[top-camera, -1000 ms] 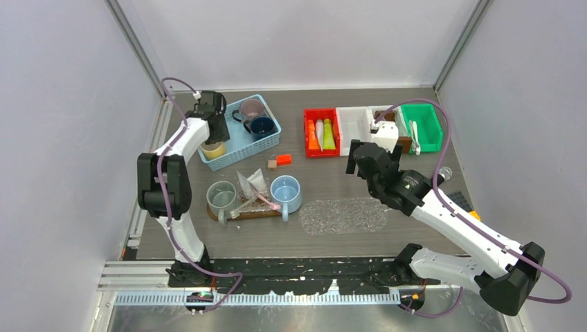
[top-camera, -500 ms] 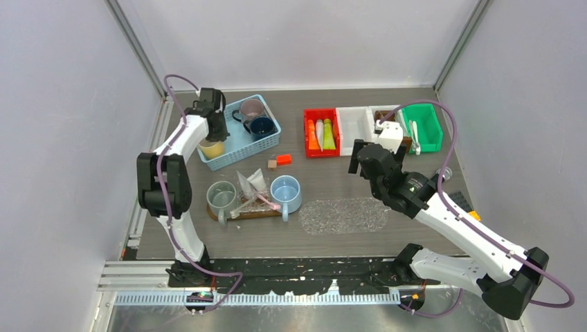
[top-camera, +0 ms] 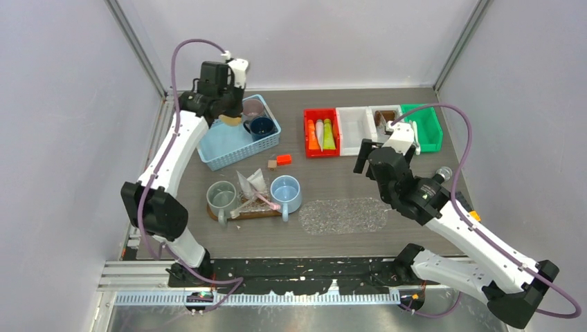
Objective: Prepare toiletry sets of a toothbrush and toothpaste on the tray
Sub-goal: Pick up the cup from the storage box, then place the cup on the tray.
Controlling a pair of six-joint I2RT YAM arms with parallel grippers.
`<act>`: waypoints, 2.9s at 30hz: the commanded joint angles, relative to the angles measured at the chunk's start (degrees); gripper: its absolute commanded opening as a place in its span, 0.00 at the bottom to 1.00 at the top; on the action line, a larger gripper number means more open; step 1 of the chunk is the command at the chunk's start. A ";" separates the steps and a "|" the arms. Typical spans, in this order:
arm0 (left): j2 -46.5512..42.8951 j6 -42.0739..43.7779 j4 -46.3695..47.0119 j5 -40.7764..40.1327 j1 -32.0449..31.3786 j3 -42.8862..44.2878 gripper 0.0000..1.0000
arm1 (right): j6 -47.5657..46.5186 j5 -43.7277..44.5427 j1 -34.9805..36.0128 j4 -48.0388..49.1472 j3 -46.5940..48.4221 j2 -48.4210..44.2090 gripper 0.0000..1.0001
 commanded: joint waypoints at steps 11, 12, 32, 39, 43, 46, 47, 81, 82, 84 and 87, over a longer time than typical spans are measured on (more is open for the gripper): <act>-5.72 24.09 -4.66 20.67 -20.23 5.05 0.00 | -5.96 1.16 -0.15 0.54 -0.95 -10.93 0.85; -5.45 25.41 -5.22 21.91 -21.80 5.09 0.00 | -6.70 1.22 -0.14 0.33 -1.07 -11.39 0.85; -11.79 58.15 -8.74 37.86 -36.07 -6.45 0.00 | -14.54 -16.79 -1.17 -17.32 17.62 -3.00 0.85; -9.46 62.72 -15.27 36.89 -40.25 -3.41 0.00 | -16.00 -30.19 -3.10 -26.26 29.91 8.05 0.83; -8.05 63.32 -16.25 36.80 -41.63 -3.16 0.00 | -17.47 -37.18 -3.30 -29.87 34.53 12.00 0.79; -6.76 63.47 -16.86 36.53 -42.33 -2.35 0.00 | -18.55 -41.04 -3.34 -32.37 36.99 15.02 0.74; -6.23 63.59 -17.20 36.48 -42.58 -1.98 0.00 | -18.74 -41.94 -3.31 -32.75 37.30 15.56 0.73; -2.39 66.74 -20.74 33.55 -45.25 0.41 0.00 | -22.83 -38.46 2.85 -33.34 37.19 33.15 0.08; -2.76 66.52 -20.20 33.13 -45.27 -0.02 0.00 | -22.46 -37.42 2.85 -33.03 36.94 32.85 0.03; -3.62 65.69 -18.58 32.04 -45.29 -0.92 0.12 | -21.86 -35.93 2.85 -32.49 36.46 32.22 0.01; -5.07 64.92 -16.72 30.38 -45.27 -2.17 0.45 | -20.71 -34.17 2.85 -31.92 35.96 31.41 0.01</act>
